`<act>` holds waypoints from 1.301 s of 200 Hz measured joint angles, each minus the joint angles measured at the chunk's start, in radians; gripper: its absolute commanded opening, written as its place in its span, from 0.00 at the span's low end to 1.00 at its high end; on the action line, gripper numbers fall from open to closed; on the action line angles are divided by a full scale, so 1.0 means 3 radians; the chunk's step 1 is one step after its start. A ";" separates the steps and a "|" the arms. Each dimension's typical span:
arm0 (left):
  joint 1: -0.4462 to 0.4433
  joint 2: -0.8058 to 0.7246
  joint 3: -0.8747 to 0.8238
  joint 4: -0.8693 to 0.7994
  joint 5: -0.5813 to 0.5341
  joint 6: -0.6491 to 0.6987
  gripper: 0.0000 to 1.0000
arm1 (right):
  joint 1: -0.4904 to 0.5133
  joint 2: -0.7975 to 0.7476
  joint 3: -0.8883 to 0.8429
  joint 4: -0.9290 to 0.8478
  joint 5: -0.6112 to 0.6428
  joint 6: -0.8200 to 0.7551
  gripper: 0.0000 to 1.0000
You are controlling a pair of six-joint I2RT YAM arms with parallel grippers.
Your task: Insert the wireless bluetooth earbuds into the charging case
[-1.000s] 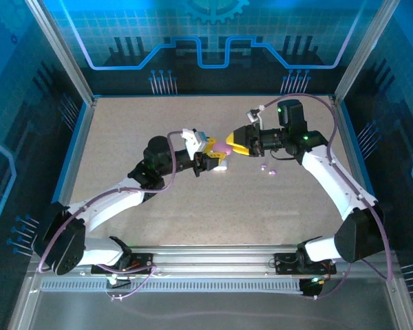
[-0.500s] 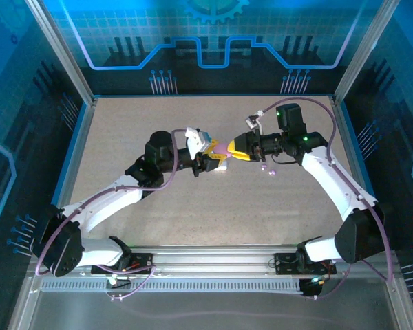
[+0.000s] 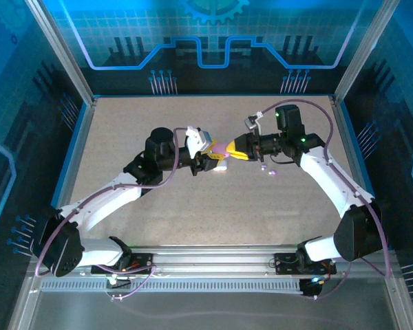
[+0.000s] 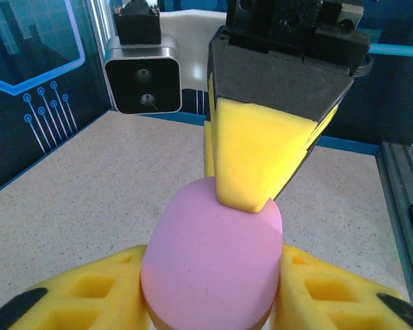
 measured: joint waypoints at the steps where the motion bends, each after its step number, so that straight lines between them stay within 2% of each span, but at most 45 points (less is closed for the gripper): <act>1: 0.0000 0.0000 0.0000 -0.0001 0.0000 0.0004 0.54 | 0.0000 0.0000 -0.0005 0.0009 -0.0001 0.0003 0.20; 24: 0.0001 0.0000 -0.0008 0.0109 0.0039 -0.0008 0.67 | -0.0014 -0.0001 -0.0135 0.0312 -0.0066 0.0239 0.19; 57: 0.0106 -0.0005 -0.0276 0.0632 0.0191 -0.0175 0.71 | -0.0112 -0.0020 -0.0315 0.0793 -0.0170 0.0631 0.19; 80: 0.0197 0.0033 -0.0484 0.1029 0.0271 -0.0361 0.69 | -0.0150 -0.0034 -0.0390 0.1090 -0.0234 0.0888 0.20; 131: 0.0214 0.0239 -0.0502 0.1658 0.0392 -0.0647 0.61 | -0.0149 -0.0113 -0.0397 0.1367 -0.0320 0.1113 0.20; 234: 0.0214 0.0309 -0.0455 0.1909 0.0610 -0.0898 0.55 | -0.0098 -0.0120 -0.0397 0.1466 -0.0370 0.1184 0.21; 260: 0.0214 0.0331 -0.0450 0.1960 0.0627 -0.0949 0.49 | -0.0070 -0.0120 -0.0397 0.1471 -0.0370 0.1184 0.21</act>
